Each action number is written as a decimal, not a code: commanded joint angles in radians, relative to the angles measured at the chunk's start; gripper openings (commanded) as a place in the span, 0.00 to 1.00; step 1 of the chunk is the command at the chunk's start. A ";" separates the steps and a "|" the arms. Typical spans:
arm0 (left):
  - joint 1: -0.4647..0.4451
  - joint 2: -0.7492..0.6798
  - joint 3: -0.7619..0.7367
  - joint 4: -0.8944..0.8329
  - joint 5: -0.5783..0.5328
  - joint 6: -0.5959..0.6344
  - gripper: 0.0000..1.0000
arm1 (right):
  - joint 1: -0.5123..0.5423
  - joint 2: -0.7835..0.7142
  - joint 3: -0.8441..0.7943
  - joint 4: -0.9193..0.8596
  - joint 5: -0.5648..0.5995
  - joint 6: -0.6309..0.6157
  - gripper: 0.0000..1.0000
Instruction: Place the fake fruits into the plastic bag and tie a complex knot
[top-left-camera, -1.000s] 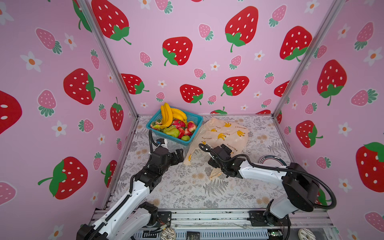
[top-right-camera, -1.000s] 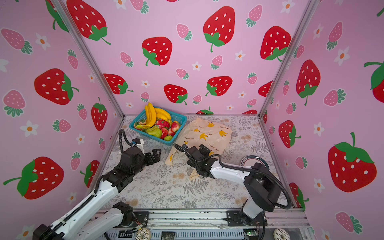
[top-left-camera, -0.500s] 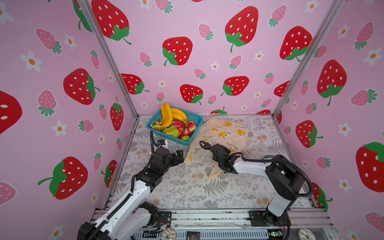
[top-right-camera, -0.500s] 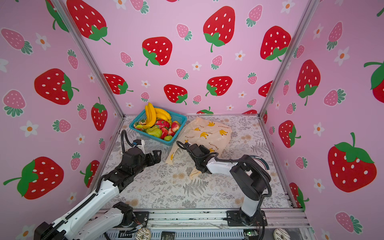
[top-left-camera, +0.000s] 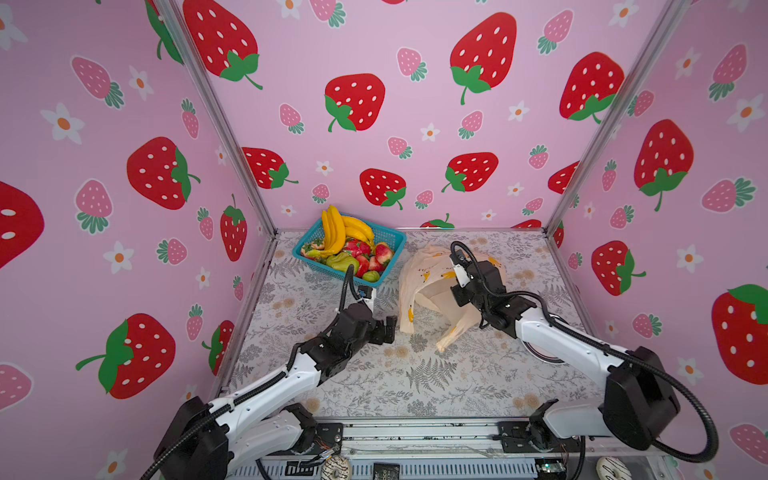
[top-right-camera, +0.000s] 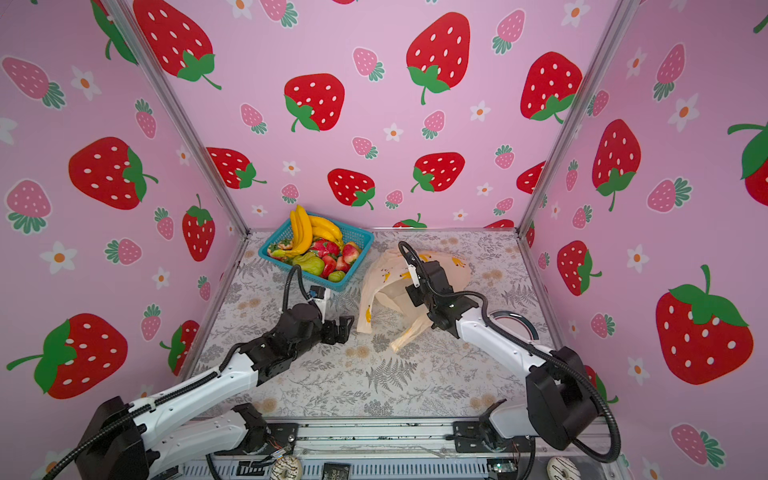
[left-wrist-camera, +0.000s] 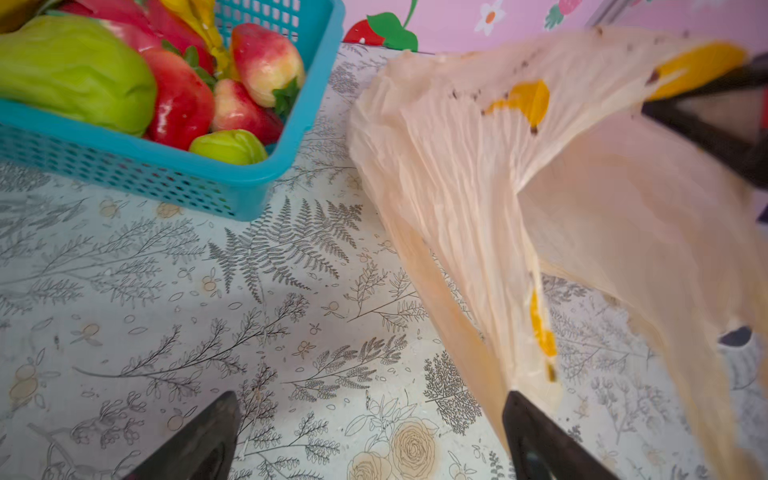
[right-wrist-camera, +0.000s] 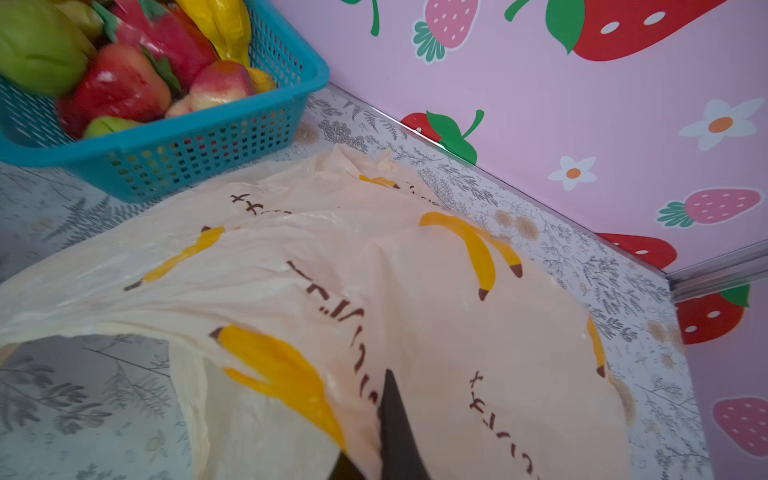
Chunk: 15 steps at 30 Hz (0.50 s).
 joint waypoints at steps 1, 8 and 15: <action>-0.085 0.053 0.098 0.065 -0.112 0.126 0.99 | -0.009 -0.006 0.019 -0.154 -0.107 0.123 0.00; -0.175 0.129 0.185 0.045 -0.200 0.104 0.99 | -0.021 -0.008 0.026 -0.184 -0.137 0.156 0.00; -0.207 0.031 0.151 0.073 -0.173 0.062 0.99 | -0.024 0.037 0.042 -0.188 -0.155 0.170 0.00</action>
